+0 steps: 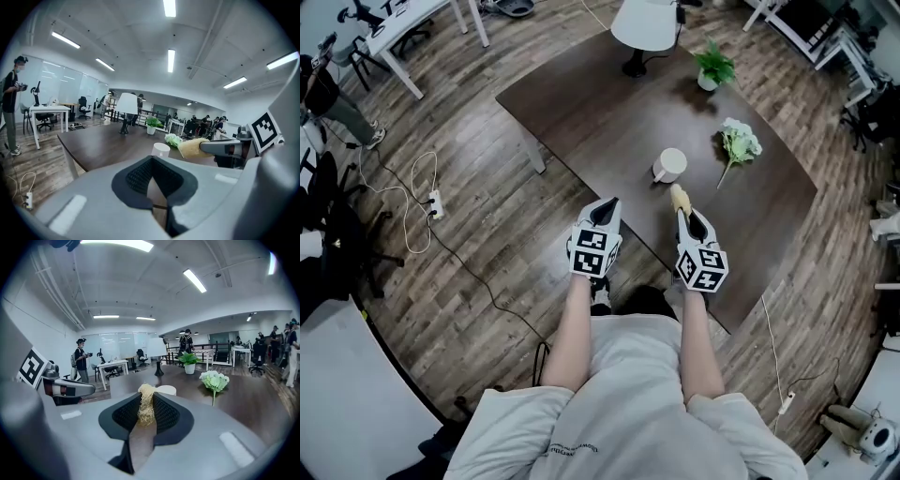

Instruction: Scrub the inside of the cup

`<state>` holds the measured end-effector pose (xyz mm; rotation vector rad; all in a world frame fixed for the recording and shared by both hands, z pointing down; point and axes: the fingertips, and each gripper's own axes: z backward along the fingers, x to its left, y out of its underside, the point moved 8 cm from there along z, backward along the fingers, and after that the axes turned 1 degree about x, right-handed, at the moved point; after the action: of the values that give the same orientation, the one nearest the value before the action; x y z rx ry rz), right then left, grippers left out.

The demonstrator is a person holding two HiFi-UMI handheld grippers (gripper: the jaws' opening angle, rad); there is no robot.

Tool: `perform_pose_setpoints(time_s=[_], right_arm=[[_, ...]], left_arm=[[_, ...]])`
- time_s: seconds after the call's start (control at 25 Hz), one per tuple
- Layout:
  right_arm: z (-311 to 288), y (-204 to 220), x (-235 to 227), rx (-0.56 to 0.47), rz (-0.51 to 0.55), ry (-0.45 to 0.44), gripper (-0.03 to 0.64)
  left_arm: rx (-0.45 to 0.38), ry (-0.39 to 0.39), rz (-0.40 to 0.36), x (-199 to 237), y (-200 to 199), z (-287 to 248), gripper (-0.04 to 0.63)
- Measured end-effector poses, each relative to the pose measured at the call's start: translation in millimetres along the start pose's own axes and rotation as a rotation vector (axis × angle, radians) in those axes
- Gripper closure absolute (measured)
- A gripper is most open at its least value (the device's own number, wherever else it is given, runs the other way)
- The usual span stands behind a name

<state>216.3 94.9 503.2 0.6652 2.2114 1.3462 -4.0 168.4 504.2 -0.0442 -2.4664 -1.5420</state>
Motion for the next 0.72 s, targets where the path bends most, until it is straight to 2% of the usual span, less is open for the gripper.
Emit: perform_pose_setpoints(time_s=[0.28, 0.52, 0.72], right_arm=[[-4.6, 1.5, -2.0, -0.018, -0.016, 0.004, 0.525], [-11.7, -7.0, -20.8, -0.001, -0.042, -0.03, 0.525], [-16.4, -12.2, -43.9, 0.005, -0.073, -0.031, 0.523]], left_arm=[[-0.013, -0.001, -0.021, -0.6, -1.8, 1.8, 0.595], [-0.008, 0.005, -0.032, -6.5, -12.1, -12.9, 0.595], [0.004, 0.009, -0.013, -12.4, -10.6, -35.0, 0.595]])
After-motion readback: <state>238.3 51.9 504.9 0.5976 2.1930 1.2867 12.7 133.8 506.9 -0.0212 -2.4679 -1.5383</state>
